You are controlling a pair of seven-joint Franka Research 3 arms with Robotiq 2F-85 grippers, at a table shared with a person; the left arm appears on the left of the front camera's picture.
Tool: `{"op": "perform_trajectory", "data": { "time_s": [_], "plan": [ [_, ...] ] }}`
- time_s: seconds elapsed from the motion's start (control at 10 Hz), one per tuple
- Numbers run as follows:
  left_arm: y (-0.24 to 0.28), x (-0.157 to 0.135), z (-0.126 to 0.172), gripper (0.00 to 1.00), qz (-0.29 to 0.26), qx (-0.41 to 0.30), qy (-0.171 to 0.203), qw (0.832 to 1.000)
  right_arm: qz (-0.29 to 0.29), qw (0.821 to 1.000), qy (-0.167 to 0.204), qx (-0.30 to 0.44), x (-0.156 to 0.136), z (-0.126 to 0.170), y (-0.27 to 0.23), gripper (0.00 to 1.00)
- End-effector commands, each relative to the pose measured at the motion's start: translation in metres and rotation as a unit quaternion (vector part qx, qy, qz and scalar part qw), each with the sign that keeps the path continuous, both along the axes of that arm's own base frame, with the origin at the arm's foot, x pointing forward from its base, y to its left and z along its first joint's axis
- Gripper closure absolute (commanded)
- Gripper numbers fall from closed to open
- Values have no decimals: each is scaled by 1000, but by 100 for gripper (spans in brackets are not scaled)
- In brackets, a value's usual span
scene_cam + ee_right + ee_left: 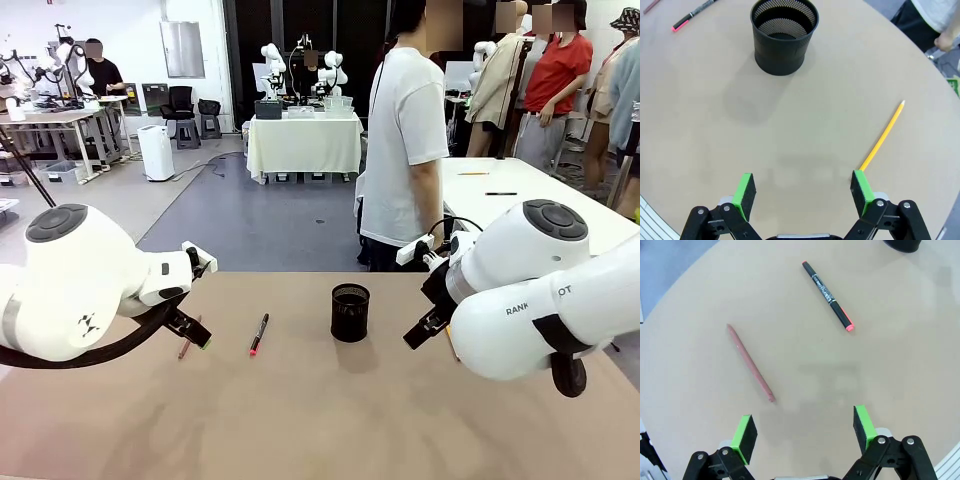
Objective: Place the pens into the pen holder.
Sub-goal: Pick up a writing instrument from the table and place it into the Pen holder.
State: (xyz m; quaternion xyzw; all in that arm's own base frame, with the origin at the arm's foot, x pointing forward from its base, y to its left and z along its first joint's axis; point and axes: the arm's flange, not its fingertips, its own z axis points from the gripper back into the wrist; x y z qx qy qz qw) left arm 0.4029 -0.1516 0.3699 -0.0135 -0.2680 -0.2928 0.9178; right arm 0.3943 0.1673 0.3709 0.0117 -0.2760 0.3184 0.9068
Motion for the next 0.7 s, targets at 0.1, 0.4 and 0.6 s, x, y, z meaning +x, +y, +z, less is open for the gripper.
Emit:
{"op": "perform_trajectory", "data": {
  "time_s": [0.1, 0.4, 0.6],
  "plan": [
    [-3, -13, 1, 0, -39, -6, -16, 999, -15, 998, 13, -55, -3, 4, 0, 0],
    [-2, -28, 2, 0, -100, -23, -79, 992, -41, 993, 21, -106, -10, 11, 11, 0],
    [-2, -37, 4, 0, -109, 14, -84, 990, -50, 994, 40, -90, -11, 10, 14, 0]
  ]
}}
